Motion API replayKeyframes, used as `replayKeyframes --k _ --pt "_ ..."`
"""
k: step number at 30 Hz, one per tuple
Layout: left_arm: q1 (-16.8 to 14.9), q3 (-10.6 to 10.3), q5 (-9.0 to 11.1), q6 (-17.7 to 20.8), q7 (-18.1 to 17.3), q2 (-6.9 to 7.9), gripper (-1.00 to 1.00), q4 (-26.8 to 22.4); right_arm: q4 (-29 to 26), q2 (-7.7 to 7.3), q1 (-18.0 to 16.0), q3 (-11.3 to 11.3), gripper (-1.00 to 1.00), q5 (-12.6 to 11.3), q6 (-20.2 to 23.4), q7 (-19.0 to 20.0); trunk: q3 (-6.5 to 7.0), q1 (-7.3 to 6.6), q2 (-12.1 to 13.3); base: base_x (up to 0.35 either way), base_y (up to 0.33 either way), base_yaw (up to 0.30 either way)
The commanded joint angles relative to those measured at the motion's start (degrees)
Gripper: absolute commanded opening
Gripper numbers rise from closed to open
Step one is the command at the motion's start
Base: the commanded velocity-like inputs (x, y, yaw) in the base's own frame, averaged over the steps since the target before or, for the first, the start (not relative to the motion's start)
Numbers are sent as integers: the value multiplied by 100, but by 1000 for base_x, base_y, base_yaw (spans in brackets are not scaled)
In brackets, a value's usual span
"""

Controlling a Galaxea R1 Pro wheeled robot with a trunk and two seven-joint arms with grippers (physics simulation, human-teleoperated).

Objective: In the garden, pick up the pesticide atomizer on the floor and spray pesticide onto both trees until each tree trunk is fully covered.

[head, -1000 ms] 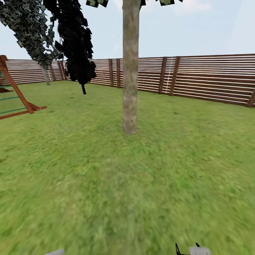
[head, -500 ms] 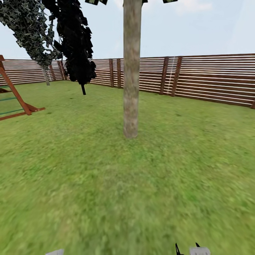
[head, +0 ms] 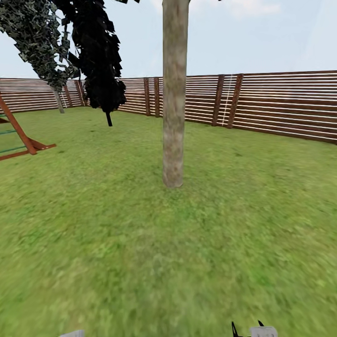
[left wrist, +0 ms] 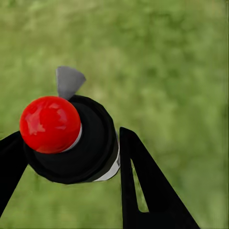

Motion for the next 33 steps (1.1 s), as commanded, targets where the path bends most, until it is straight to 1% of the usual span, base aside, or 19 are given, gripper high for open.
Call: replayKeyframes --k 1,20,24,33 --pt "-3 -49 24 -16 20 0 -100 4 8 -4 -3 -12 100 62 -12 -54 -5 3 -2 340 0 0" --pt "-3 -49 24 -16 20 -13 -100 10 17 2 -4 -13 100 62 -12 -53 -5 3 -2 340 0 -1" --pt "-3 -49 24 -16 20 -13 -100 12 17 2 -6 -13 100 62 -11 -53 -1 3 -2 340 0 -188" --pt "-3 -49 24 -16 20 -13 -100 12 17 2 -6 -13 100 62 -11 -53 18 3 -2 340 -8 -283"
